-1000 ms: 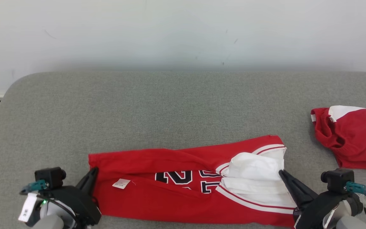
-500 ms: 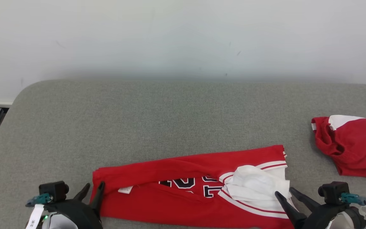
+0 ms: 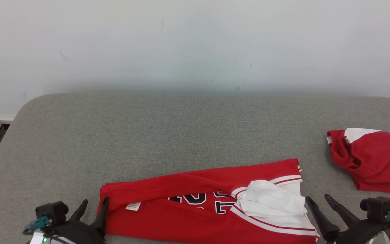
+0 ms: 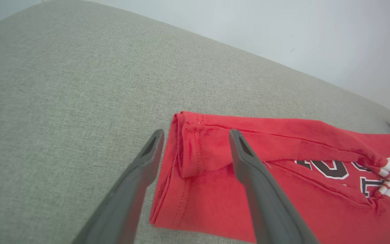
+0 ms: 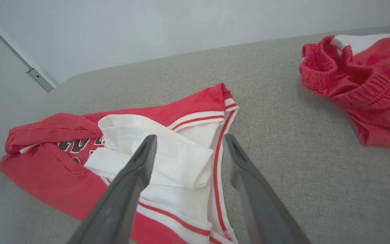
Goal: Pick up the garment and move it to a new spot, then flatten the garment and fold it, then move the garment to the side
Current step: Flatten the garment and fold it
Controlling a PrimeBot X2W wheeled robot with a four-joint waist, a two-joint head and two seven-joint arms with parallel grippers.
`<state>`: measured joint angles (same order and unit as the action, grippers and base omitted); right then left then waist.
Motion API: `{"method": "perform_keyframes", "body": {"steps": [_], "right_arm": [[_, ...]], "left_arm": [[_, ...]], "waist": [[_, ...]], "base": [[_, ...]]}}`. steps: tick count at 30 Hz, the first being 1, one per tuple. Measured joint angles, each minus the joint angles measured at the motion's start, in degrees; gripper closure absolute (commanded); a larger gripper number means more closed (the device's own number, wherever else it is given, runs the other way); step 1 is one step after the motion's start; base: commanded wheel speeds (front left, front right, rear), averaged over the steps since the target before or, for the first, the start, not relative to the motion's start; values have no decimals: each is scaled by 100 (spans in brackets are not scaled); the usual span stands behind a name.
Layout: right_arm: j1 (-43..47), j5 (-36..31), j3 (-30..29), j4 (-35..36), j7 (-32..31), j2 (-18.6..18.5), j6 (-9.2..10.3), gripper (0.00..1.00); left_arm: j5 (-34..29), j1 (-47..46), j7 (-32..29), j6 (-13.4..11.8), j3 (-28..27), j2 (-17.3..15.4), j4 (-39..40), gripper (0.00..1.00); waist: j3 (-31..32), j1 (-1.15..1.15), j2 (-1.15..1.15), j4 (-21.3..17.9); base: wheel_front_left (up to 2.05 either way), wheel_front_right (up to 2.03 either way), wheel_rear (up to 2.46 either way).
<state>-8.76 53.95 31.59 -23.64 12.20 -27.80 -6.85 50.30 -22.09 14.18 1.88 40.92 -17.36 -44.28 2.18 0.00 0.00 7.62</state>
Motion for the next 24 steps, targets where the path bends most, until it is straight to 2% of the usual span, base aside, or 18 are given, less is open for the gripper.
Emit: {"method": "perform_keyframes", "body": {"steps": [5,11,16,20,24], "right_arm": [[233,59,-226,130,79,3,266,0],[426,144,-390,210,143,55,542,0],[504,145,-477,319,149,112,694,0],[487,141,-571,321,151,113,898,0],[469,140,-564,298,134,109,1006,0]], "left_arm": [[-280,253,8,-253,-83,-124,368,0],[-668,604,14,-698,-219,-269,1072,0],[-918,984,15,-815,-460,-372,1693,0],[-1058,1385,15,-898,-823,-422,2304,0],[-1180,1531,15,-899,-958,-420,2607,0]], "waist": [[57,0,0,-1],[114,0,0,3],[144,0,0,7],[157,1,0,14],[150,0,0,34]], "base": [[0,0,0],[0,0,0],[0,0,0],[0,0,0],[0,0,0]]}}
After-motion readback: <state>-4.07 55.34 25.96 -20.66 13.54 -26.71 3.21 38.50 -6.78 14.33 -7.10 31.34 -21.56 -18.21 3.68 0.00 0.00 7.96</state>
